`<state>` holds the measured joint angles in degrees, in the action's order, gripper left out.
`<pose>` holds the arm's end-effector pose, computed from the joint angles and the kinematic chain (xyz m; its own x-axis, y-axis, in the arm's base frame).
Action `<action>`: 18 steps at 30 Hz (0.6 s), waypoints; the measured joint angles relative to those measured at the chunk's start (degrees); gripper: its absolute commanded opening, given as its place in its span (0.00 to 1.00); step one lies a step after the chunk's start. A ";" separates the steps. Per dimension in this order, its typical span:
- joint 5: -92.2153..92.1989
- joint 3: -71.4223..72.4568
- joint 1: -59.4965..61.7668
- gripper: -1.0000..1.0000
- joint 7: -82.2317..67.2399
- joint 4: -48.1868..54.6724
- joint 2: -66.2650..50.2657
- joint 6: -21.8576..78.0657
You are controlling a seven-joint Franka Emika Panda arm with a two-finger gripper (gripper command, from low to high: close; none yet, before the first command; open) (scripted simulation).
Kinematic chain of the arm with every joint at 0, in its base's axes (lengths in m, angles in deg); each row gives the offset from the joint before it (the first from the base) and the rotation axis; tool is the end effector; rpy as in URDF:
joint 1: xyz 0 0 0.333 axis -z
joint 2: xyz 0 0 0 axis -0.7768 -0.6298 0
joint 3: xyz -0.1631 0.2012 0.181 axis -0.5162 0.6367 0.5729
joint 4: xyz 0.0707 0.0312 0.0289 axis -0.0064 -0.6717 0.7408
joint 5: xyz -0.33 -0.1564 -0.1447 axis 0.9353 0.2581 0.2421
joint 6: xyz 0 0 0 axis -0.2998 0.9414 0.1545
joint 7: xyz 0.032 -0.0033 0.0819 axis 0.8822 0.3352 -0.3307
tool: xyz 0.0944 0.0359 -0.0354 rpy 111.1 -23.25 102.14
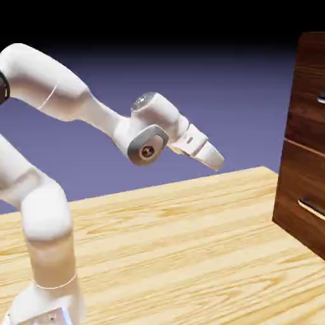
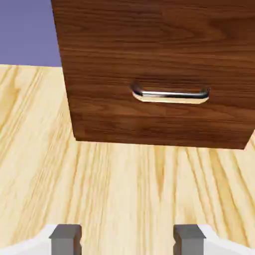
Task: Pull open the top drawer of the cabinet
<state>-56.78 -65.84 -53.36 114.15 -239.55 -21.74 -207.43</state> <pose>0.3912 0.0109 0.4711 0.5546 -0.5993 0.5774 -0.3956 -0.8003 -0.4507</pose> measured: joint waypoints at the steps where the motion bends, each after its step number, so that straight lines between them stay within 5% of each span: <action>1: 1.79 -0.98 -1.42 0.50 -2.49 0.91 0.54 0.26; 18: 32.22 -17.70 -25.50 0.50 -44.85 16.35 9.67 4.77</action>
<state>-24.55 -83.54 -78.87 69.29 -223.20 -12.08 -202.67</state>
